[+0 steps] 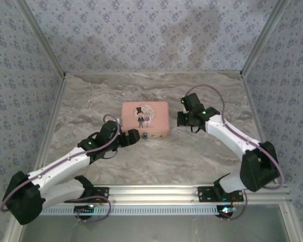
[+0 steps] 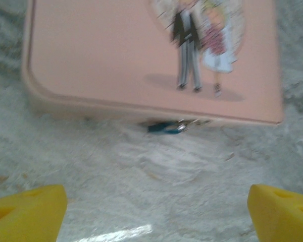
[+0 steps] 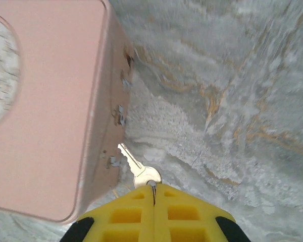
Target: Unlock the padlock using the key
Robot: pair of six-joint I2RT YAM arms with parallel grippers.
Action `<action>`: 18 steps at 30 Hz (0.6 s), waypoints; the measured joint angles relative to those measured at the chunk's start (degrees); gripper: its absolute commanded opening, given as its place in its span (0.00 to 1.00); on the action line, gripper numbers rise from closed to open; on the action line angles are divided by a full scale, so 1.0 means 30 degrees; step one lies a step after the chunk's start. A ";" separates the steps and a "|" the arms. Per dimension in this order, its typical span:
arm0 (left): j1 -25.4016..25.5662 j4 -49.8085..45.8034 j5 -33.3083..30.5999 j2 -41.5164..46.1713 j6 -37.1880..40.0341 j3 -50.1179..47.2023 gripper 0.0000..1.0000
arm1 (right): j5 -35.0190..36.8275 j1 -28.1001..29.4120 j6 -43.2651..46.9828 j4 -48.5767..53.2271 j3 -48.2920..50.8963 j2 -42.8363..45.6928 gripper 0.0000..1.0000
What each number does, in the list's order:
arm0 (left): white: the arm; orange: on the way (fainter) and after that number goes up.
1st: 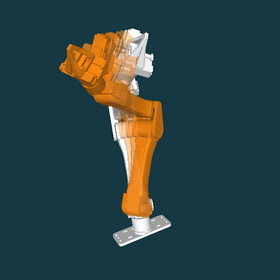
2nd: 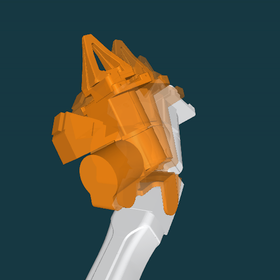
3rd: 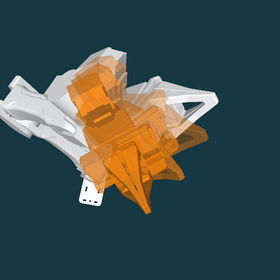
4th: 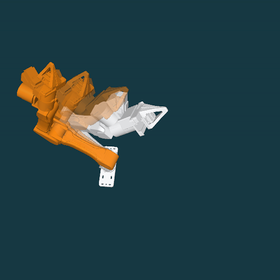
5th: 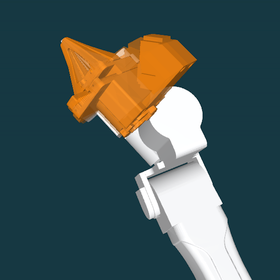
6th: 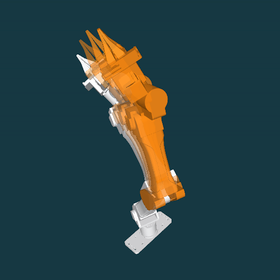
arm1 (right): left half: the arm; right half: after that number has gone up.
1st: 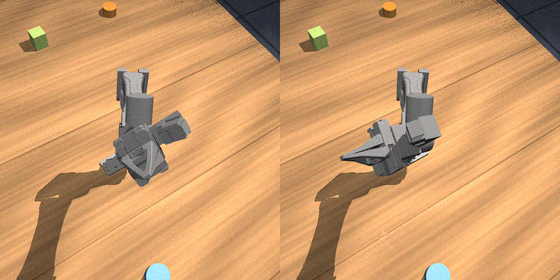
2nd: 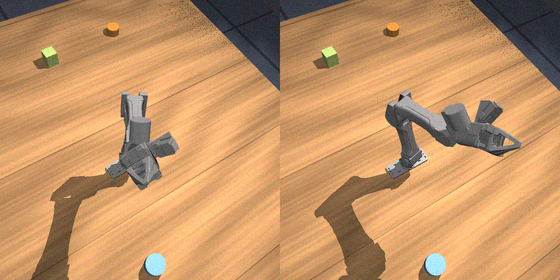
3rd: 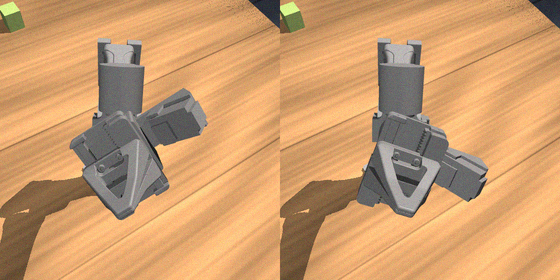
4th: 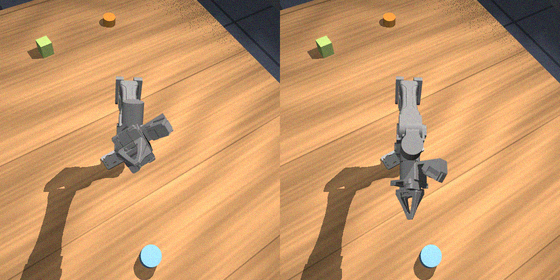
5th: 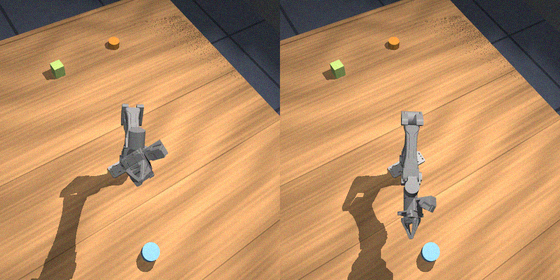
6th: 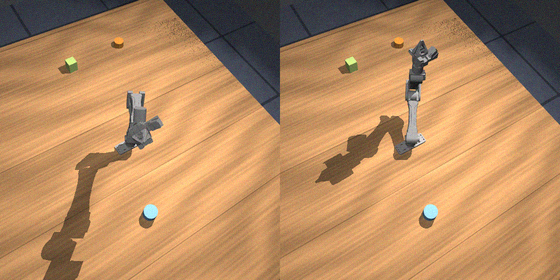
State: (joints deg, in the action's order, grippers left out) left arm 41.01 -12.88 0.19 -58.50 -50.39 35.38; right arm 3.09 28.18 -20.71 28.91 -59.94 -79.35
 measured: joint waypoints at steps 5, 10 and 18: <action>0.0000 0.0080 0.0510 -0.0015 0.0678 0.2259 0.88 | -0.0481 0.0168 0.0787 -0.0568 0.0386 0.3373 0.00; 0.0000 0.0838 0.1421 -0.0270 0.1100 0.4087 0.81 | -0.0787 0.0867 0.1734 -0.1778 0.0903 0.6812 0.00; 0.0627 0.2834 0.3563 -0.1865 0.1049 0.6295 0.71 | -0.0954 0.2557 0.2652 -0.2878 0.1086 0.8896 0.00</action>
State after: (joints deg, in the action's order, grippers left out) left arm 42.89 -4.38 10.87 -64.10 -47.24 54.26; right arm 0.23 35.86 -12.75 20.27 -56.69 -52.66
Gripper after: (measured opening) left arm 0.717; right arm 0.064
